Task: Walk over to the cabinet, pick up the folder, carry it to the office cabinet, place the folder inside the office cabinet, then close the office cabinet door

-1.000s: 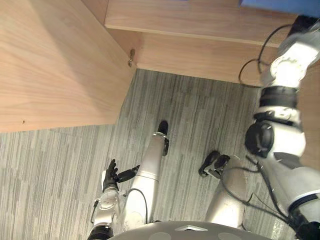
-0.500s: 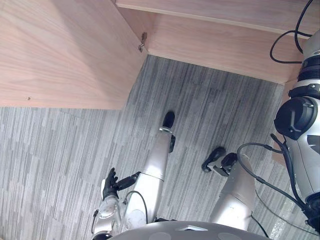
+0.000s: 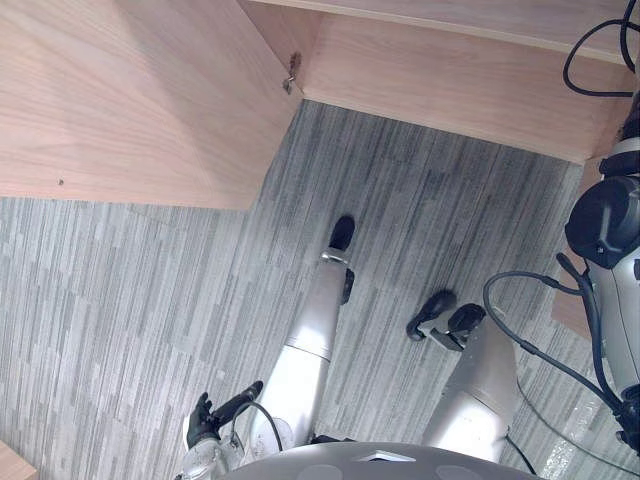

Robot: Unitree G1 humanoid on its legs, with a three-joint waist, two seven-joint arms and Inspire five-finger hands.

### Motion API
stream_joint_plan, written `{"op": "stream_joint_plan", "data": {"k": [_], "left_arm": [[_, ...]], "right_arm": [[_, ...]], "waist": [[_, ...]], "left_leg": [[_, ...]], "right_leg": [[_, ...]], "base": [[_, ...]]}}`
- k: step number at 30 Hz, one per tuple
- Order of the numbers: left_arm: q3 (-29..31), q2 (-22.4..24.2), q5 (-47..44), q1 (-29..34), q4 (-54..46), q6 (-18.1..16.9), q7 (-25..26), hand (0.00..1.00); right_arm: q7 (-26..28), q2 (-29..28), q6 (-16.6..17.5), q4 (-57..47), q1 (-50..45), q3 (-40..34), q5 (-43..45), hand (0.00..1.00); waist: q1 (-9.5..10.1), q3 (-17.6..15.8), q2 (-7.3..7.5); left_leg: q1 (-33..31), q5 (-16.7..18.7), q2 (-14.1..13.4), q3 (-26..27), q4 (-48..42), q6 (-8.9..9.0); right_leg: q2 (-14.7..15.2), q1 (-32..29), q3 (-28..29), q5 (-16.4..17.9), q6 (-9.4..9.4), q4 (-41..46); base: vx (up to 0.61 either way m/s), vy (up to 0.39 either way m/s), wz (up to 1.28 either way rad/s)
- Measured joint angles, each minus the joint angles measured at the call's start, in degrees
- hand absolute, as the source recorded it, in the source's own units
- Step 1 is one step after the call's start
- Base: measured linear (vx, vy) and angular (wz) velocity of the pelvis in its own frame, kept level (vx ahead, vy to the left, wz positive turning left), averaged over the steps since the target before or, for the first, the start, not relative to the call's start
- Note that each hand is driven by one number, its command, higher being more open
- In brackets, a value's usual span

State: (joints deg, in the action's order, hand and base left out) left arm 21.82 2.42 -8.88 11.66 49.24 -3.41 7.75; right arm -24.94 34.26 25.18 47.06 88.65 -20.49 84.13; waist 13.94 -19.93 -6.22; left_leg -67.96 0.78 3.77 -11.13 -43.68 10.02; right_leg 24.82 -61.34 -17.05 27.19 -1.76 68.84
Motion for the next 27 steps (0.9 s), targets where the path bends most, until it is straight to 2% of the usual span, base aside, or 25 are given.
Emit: {"op": "stream_joint_plan", "data": {"k": [10, 14, 19, 27], "left_arm": [[-0.14, 0.03, -2.69, -0.30, -0.89, -0.33, -1.40, 1.00], [-0.53, 0.03, -2.73, -0.45, -1.06, -0.49, -2.01, 1.00], [-0.52, 0.02, -2.37, -0.66, -1.42, -0.76, -2.01, 1.00], [-0.51, 0.03, -2.16, -2.50, -1.98, -1.45, -1.81, 1.00]], "right_arm": [[3.73, -0.02, -1.13, 0.02, -0.01, 0.05, 0.69, 1.00], [3.73, -0.02, -1.67, 1.24, -0.32, -0.80, 0.69, 1.00], [3.71, -0.02, -2.25, 2.26, -2.57, -2.64, 0.60, 1.00], [1.42, -0.31, -3.72, 2.85, -9.14, -8.45, -0.29, 1.00]], "waist": [[-0.04, 0.00, -0.02], [-0.02, 0.01, -0.03], [-0.03, 0.05, -0.10], [-0.54, 0.15, -0.24]], "left_leg": [[0.79, -0.66, 0.50, -0.32, 1.75, 0.27], [1.14, -1.14, 0.52, -0.33, 2.51, 0.67], [1.55, -1.66, 0.53, -0.34, 3.45, 0.25], [7.71, -3.87, 0.64, -1.08, 10.47, -0.05]], "right_leg": [[0.07, 0.28, -0.24, 0.27, 0.02, -0.07], [0.08, 0.32, -0.23, 0.28, 0.20, -0.17], [0.06, 0.73, -0.44, 0.26, 0.21, -0.84], [0.48, 6.97, -2.98, -0.24, 0.16, -5.67]], "base": [[0.00, 0.048, 0.03], [0.01, 0.041, 0.04], [0.02, 0.049, 0.02], [0.05, 0.048, 0.10]]}}
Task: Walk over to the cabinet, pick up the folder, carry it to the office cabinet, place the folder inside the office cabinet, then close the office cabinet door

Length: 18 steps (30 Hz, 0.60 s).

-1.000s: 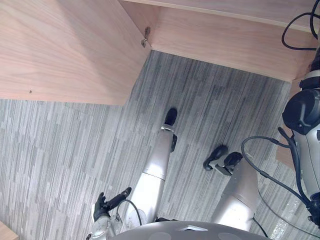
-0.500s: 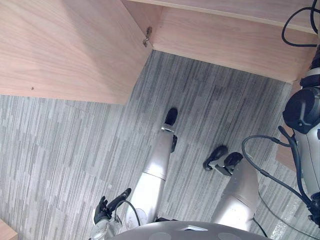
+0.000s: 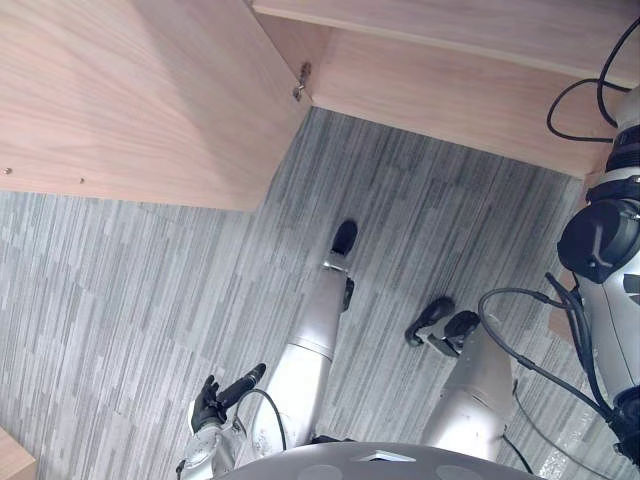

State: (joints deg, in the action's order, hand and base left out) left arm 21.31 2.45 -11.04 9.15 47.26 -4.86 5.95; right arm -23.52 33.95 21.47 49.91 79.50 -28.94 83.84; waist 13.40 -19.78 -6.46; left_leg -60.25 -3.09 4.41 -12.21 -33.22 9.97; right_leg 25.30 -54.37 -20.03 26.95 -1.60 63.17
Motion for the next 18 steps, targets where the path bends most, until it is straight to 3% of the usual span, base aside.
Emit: {"op": "stream_joint_plan", "data": {"k": [6, 7, 12, 18], "left_arm": [[0.01, -0.31, 0.49, -0.15, -0.10, -0.01, 0.05, 1.00], [0.00, -0.56, 0.50, -0.15, -0.07, 0.00, -0.07, 1.00], [0.02, -1.29, 0.50, -0.12, -0.06, -0.01, -0.58, 1.00], [0.11, -2.20, 0.50, 0.18, 1.62, -0.03, -1.66, 1.00]], "right_arm": [[-0.53, 0.17, -6.14, 2.27, -2.53, -1.28, -5.50, 1.00], [-0.46, 0.22, -9.40, 5.21, -2.89, -0.13, -7.82, 1.00], [1.11, 0.26, -15.54, 9.39, -4.45, 8.07, -12.04, 1.00], [4.85, 0.26, -19.66, 13.93, -4.48, 14.48, -16.78, 1.00]], "waist": [[-2.24, 0.06, -0.07], [-2.85, 0.13, -0.07], [-3.07, 1.88, 0.13], [-4.03, 3.54, 1.25]], "left_leg": [[9.10, -4.97, -0.12, -0.07, 11.53, -1.08], [12.72, -5.93, -0.18, -0.07, 14.58, -1.32], [19.76, -8.47, -0.49, -0.11, 22.72, -2.08], [26.74, -11.26, -0.91, -0.78, 30.60, -2.50]], "right_leg": [[0.60, 8.27, -3.38, -1.63, -0.31, -7.13], [0.62, 11.80, -4.35, -1.87, -0.74, -9.19], [0.60, 17.30, -6.01, -2.57, -1.58, -13.27], [0.38, 23.36, -8.42, -3.02, -2.41, -17.29]], "base": [[0.08, 0.041, 0.16], [0.08, 0.022, 0.11], [0.05, 0.013, 0.06], [0.04, -0.024, 0.07]]}}
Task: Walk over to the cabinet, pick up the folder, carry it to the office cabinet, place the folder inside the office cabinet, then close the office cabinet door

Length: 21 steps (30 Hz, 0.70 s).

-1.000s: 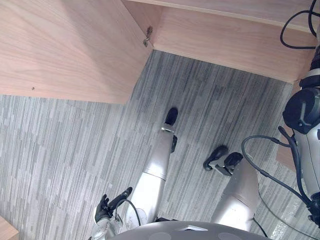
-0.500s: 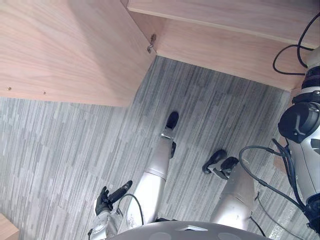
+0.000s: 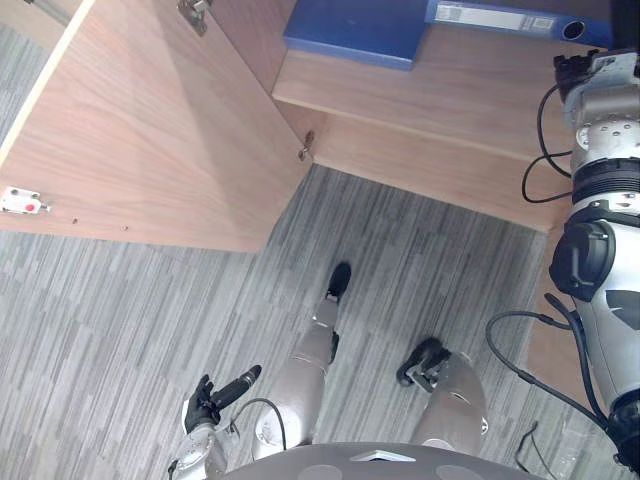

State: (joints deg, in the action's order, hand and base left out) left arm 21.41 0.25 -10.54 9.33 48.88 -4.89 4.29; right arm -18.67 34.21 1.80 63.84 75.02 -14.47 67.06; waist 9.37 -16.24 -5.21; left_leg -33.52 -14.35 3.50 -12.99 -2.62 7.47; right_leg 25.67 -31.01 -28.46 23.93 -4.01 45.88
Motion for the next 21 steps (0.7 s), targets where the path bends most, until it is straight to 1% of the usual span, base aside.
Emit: {"op": "stream_joint_plan", "data": {"k": [1, 2, 7, 9, 12, 15, 21], "left_arm": [[0.00, -0.09, 0.00, 0.17, 0.33, 0.03, -0.23, 1.00], [0.01, -0.10, 0.00, 0.22, 0.62, 0.03, -0.38, 1.00], [0.16, -0.07, 2.05, 0.19, 2.31, 0.20, -0.78, 1.00], [0.37, -0.11, 2.03, 0.43, 2.85, 0.21, -0.78, 1.00], [0.41, -0.21, 2.03, 0.42, 2.89, 0.20, -0.81, 1.00], [0.41, -0.25, 2.03, 0.54, 2.89, 0.21, -0.93, 1.00], [0.42, -0.96, 1.97, 2.08, 2.88, 0.22, -1.17, 1.00]], "right_arm": [[0.72, 0.01, -0.36, 0.83, 0.00, 0.79, -1.49, 1.00], [0.94, 0.01, -0.41, 1.15, -0.01, 1.15, -1.67, 1.00], [3.99, 0.00, -3.36, 2.30, -0.09, 2.24, -8.41, 1.00], [5.90, 0.00, -4.78, 3.88, -0.49, 2.29, -10.48, 1.00], [7.48, 0.00, -5.72, 4.27, -1.95, 3.96, -11.84, 1.00], [8.16, 0.00, -6.59, 6.42, -2.38, 4.11, -12.64, 1.00], [8.27, 0.01, -6.59, 6.83, -4.71, 4.49, -12.63, 1.00]], "waist": [[-0.12, 0.50, 0.48], [-0.23, 0.75, 0.63], [-0.79, 2.45, 1.56], [-1.07, 4.06, 2.21], [-1.44, 5.07, 2.92], [-1.50, 5.48, 2.94], [-1.78, 5.71, 2.93]], "left_leg": [[1.15, -0.48, -0.16, 0.02, 1.49, -0.10], [1.74, -0.72, -0.26, 0.01, 2.14, -0.07], [5.99, -1.88, -1.52, 0.17, 6.40, -0.21], [6.66, -2.04, -1.66, 0.21, 7.26, -0.13], [7.36, -2.05, -1.70, 0.52, 7.26, -0.14], [8.00, -2.04, -1.94, 0.84, 7.30, -0.13], [7.99, -1.74, -2.19, 1.95, 7.35, -0.19]], "right_leg": [[-0.13, 0.84, -0.21, -0.11, -0.21, -0.65], [-0.23, 1.29, -0.37, -0.19, -0.35, -1.05], [-1.78, 4.95, -1.05, -1.15, -1.02, -4.49], [-1.96, 5.52, -1.23, -1.25, -1.11, -5.17], [-2.13, 6.50, -1.41, -1.35, -1.25, -5.77], [-2.49, 7.28, -1.39, -1.58, -1.31, -6.30], [-2.85, 6.87, -0.62, -2.26, -1.30, -6.95]], "base": [[0.02, -0.047, 0.00], [0.02, -0.061, -0.03], [0.01, -0.049, -0.07], [0.00, -0.056, -0.03], [-0.01, -0.044, -0.01], [-0.04, -0.035, -0.05], [-0.04, -0.015, -0.07]]}}
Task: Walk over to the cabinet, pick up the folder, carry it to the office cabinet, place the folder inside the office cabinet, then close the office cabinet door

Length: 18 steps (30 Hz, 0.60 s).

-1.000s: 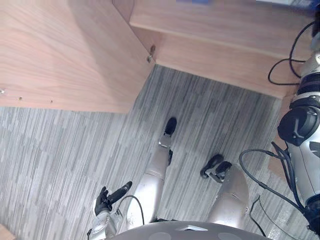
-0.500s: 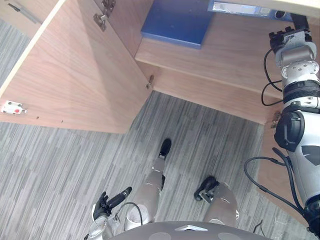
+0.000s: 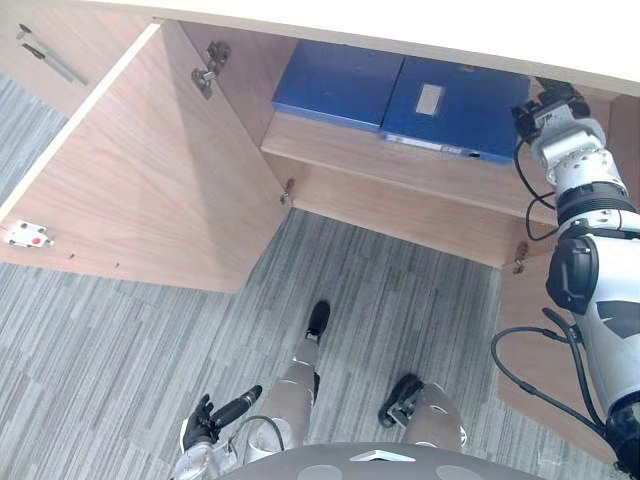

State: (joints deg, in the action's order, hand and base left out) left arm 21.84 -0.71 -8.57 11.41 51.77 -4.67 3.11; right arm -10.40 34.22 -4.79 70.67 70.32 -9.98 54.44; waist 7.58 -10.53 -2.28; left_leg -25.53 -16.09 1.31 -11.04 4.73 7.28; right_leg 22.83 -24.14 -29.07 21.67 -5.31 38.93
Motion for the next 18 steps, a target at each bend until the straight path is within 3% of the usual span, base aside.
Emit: {"op": "stream_joint_plan", "data": {"k": [5, 9, 11, 13, 18], "left_arm": [[1.19, -0.29, -0.02, 0.46, 0.04, 0.05, 0.01, 1.00], [0.91, -0.41, 0.02, 0.36, -0.23, 0.05, -0.49, 1.00], [0.12, -1.87, 0.16, 0.35, -0.17, 1.07, -2.01, 1.00], [-0.53, -3.64, 0.24, 0.34, -0.25, 1.54, -2.85, 1.00], [0.00, -7.79, 0.25, 0.34, -1.75, 1.96, -4.30, 1.00]], "right_arm": [[0.14, 0.02, -0.05, 0.32, -0.86, -0.02, -1.17, 1.00], [3.50, 2.10, -2.65, 1.61, -2.75, 2.17, -11.53, 1.00], [6.72, 3.29, -4.90, 2.82, -4.65, 5.44, -22.35, 1.00], [8.35, 3.44, -6.26, 3.51, -5.99, 6.49, -27.48, 1.00], [9.76, 3.44, -7.32, 3.51, -8.88, 5.79, -31.55, 1.00]], "waist": [[0.01, 0.05, -0.06], [-0.03, 0.06, -0.08], [-0.01, 0.07, -0.07], [0.08, 0.07, -0.07], [-0.53, 0.13, -0.19]], "left_leg": [[-0.03, -0.02, -0.03, 1.31, 0.01, -0.03], [-0.04, -0.01, -0.08, 1.65, 0.01, -0.03], [-0.04, 0.01, -0.10, 2.01, 0.01, -0.01], [-0.08, 0.14, -0.36, 2.69, 0.01, -0.06], [-0.10, 0.22, -0.64, 3.32, 0.00, -0.16]], "right_leg": [[-0.10, -0.83, 1.26, -0.35, -0.13, -0.19], [-0.16, -0.94, 1.46, -0.36, -0.12, -0.28], [-0.23, -1.08, 1.72, -0.45, -0.12, -0.43], [-0.63, -1.56, 2.45, -0.77, -0.12, -0.75], [-1.01, -1.77, 2.91, -1.26, -0.10, -1.39]], "base": [[-0.02, -0.032, -0.10], [-0.03, -0.040, -0.02], [-0.04, -0.038, -0.05], [-0.03, -0.026, -0.18], [-0.02, -0.029, -0.09]]}}
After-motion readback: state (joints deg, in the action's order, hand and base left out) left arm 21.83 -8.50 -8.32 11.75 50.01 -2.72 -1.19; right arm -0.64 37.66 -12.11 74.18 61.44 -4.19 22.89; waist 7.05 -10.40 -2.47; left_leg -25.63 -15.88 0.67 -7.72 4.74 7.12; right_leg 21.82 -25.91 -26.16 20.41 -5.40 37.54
